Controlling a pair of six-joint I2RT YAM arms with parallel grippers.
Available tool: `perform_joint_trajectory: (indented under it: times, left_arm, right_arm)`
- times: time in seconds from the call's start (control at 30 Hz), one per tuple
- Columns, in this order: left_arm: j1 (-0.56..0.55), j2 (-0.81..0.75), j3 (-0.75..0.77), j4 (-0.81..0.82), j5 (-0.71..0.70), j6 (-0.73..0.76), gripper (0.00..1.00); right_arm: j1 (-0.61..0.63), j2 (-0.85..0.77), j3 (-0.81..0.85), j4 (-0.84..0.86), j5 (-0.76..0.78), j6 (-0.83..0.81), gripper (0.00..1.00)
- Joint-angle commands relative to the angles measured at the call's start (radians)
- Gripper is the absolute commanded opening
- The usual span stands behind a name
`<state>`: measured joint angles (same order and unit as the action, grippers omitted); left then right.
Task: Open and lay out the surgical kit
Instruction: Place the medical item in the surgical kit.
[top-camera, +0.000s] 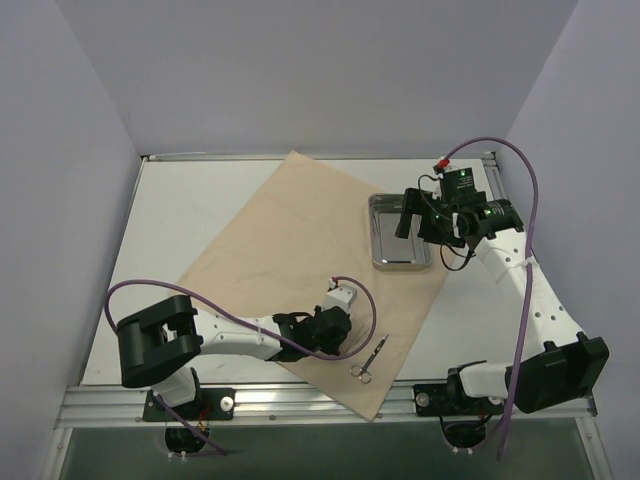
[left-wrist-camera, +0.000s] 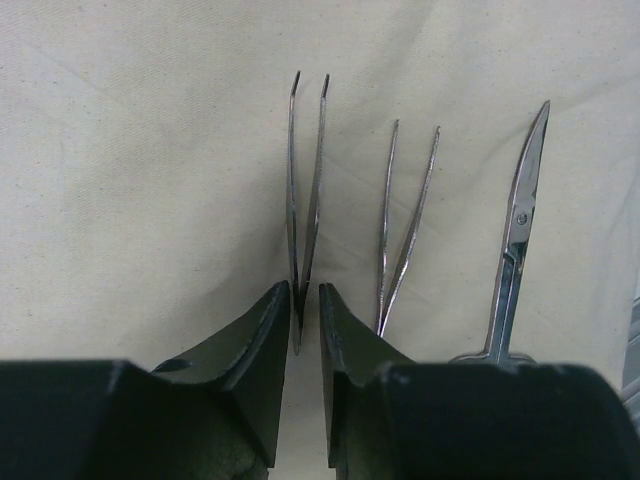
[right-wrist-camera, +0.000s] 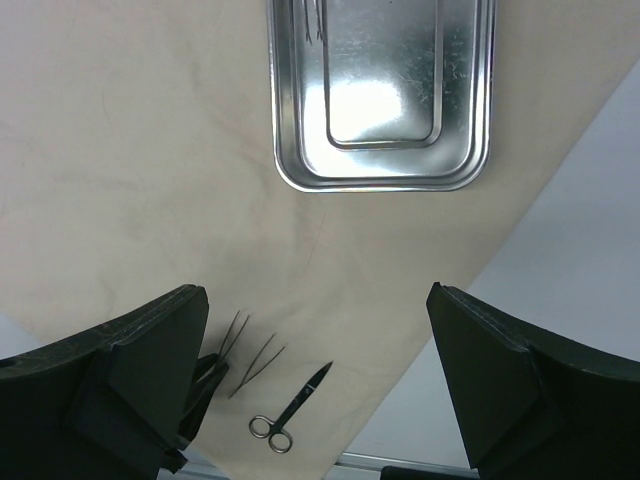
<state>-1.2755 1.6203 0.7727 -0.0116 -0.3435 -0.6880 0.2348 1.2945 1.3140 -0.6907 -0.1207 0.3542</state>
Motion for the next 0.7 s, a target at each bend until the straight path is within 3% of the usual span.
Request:
perform_joint_trajectory:
  times: [0.0,0.2,0.67]
  left_arm:
    - [-0.005,-0.023,-0.012,-0.076,-0.011,-0.013,0.29]
    - [-0.002,-0.126,-0.021,-0.122,-0.046,0.018,0.43]
    - [0.057,-0.246,0.062,-0.212,-0.012,0.149,0.47]
  right_arm:
    - [-0.006,0.002,-0.002,0.014,-0.01,-0.003,1.0]
    - [-0.006,0.034,0.034,0.025,-0.019,0.005,1.0]
    - [-0.005,0.104,0.068,0.057,-0.022,0.005,1.0]
